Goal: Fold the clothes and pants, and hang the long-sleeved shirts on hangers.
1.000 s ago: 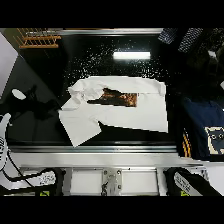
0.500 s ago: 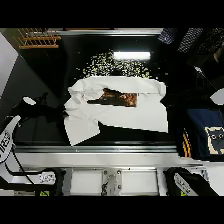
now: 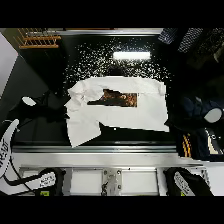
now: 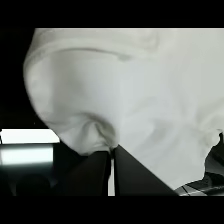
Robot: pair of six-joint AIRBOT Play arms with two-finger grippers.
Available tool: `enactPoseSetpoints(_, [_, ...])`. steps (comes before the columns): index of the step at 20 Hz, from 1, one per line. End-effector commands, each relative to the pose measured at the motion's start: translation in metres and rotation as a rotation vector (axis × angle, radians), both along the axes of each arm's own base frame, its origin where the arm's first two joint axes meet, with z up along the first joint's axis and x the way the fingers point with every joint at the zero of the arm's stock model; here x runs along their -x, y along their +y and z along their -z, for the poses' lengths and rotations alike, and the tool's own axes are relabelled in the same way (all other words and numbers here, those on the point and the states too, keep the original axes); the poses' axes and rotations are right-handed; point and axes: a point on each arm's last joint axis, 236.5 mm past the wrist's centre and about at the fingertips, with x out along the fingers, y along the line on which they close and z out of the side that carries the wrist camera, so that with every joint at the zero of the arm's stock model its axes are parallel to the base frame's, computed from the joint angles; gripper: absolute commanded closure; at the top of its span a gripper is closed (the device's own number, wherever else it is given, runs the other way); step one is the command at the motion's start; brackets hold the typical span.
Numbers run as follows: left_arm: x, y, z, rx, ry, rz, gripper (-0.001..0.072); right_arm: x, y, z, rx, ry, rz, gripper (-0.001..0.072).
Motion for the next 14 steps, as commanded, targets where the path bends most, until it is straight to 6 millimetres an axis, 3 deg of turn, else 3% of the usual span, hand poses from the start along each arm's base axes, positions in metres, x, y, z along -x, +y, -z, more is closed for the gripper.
enactPoseSetpoints(1, [0.020,0.000,-0.008,-0.032,-0.039,0.004,0.0700,0.037,0.001,0.057,-0.061,0.130,0.308,0.0082])
enactPoseSetpoints(3, [0.023,0.000,-0.014,-0.043,-0.071,-0.005,0.0701,0.021,0.009,0.071,-0.128,0.044,0.412,0.0083])
enactPoseSetpoints(6, [0.023,0.002,-0.019,-0.059,-0.110,-0.017,0.0701,-0.014,-0.010,0.070,-0.109,-0.122,0.505,0.0250])
enactPoseSetpoints(10, [0.024,0.002,-0.022,-0.061,-0.120,-0.017,0.0701,-0.032,-0.027,0.075,-0.070,-0.191,0.546,0.0249])
enactPoseSetpoints(14, [0.024,0.001,-0.022,-0.060,-0.120,-0.018,0.0701,-0.035,-0.020,0.088,-0.073,-0.172,0.494,0.0250])
